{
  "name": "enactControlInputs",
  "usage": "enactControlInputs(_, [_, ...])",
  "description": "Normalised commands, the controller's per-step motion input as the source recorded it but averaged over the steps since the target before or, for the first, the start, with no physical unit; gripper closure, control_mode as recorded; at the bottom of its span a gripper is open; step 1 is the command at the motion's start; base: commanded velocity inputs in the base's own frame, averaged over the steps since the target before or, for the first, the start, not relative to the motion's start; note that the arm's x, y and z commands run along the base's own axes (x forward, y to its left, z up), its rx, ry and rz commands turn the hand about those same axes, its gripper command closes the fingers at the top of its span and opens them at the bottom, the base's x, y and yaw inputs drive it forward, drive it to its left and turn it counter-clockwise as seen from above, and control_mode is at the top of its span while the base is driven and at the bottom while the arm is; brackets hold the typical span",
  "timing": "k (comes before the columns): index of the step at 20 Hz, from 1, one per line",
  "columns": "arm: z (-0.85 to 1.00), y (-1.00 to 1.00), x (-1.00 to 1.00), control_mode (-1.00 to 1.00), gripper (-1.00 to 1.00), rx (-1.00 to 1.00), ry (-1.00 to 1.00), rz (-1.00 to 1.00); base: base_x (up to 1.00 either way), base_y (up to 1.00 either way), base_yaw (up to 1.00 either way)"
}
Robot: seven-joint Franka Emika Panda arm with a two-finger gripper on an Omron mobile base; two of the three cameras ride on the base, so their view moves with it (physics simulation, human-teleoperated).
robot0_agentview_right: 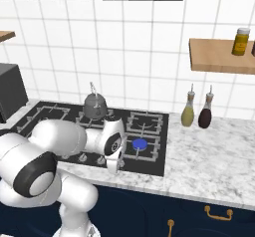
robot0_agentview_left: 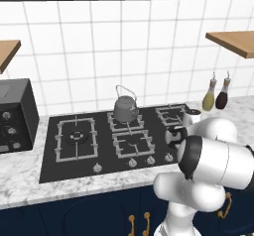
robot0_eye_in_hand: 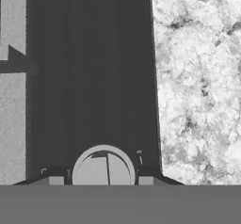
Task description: Turn off the front right burner of the stove.
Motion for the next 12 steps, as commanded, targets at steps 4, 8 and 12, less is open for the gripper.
enactControlInputs(4, [-0.08,0.00,0.00,-1.00,1.00,0.01,0.00,-0.92,0.00,0.00,0.00])
enactControlInputs(8, [-0.09,0.00,0.00,-1.00,1.00,0.01,0.00,-0.95,0.00,0.00,0.00])
enactControlInputs(12, [-0.10,0.00,0.00,-1.00,1.00,0.02,0.00,-0.94,0.00,0.00,0.00])
